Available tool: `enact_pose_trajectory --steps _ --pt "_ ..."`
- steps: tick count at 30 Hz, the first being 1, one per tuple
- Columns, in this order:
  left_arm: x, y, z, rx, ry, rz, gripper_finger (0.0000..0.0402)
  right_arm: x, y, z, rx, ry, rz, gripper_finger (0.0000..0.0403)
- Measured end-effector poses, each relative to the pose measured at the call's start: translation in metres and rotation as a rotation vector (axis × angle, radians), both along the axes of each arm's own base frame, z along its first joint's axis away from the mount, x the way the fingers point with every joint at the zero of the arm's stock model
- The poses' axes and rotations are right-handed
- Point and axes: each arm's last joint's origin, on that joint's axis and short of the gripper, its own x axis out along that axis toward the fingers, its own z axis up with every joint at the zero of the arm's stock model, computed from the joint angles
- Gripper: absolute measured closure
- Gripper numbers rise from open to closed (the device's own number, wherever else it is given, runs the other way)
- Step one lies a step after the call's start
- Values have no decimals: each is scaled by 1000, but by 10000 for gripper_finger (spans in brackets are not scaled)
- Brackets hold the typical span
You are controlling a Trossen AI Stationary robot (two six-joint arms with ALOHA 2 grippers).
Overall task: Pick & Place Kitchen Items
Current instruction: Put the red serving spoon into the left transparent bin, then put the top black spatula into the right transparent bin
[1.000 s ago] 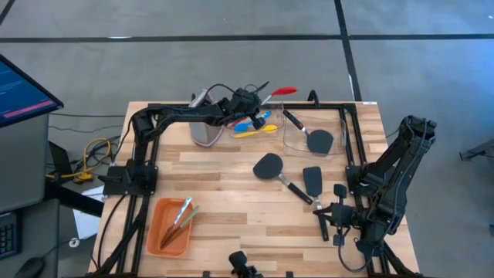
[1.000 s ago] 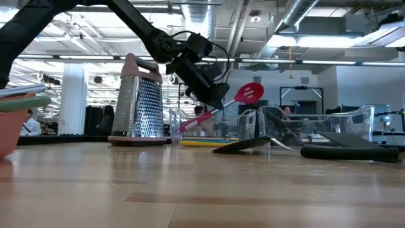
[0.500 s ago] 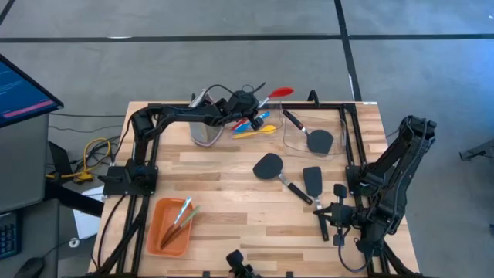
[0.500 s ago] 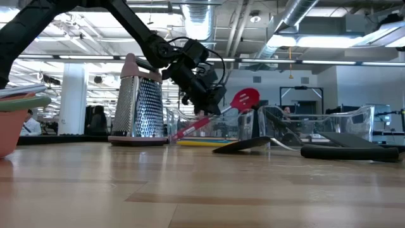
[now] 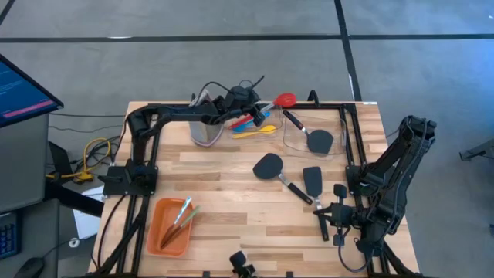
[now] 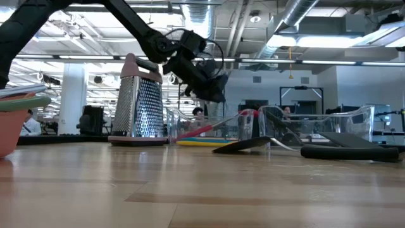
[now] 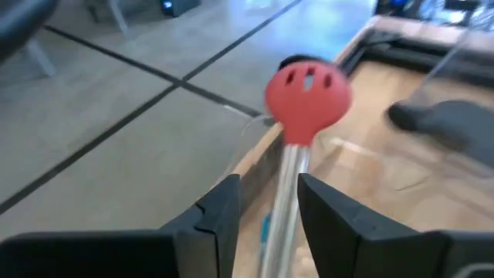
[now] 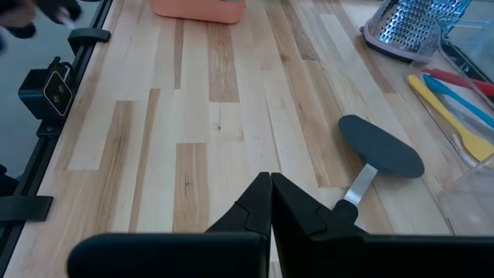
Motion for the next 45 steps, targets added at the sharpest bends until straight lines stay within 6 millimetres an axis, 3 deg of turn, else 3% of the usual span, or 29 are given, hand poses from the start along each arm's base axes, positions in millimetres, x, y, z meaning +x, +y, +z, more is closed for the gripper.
enact_pose_trajectory --steps 7,11,15,18,22,28,37,45 --pt "-3 -28 51 -9 -130 -209 307 0 0 0 3 -1 0 403" --pt "-7 -59 78 11 -131 -307 336 0 0 0 3 -2 0 403" --pt "-10 -99 93 44 -46 -424 372 0 0 0 6 -4 0 403" --pt "-10 -131 98 63 -2 -518 396 0 0 0 6 -4 -1 403" --pt "-6 -172 102 99 0 -635 398 0 0 0 5 -4 -1 403" --pt "-3 -216 102 105 -7 -749 399 0 0 0 5 -4 -1 403" --pt "-7 -262 99 93 14 -862 398 0 0 0 3 -9 -3 403" --pt "-19 -279 98 79 98 -843 400 16 -10 3 -11 -88 -116 403"
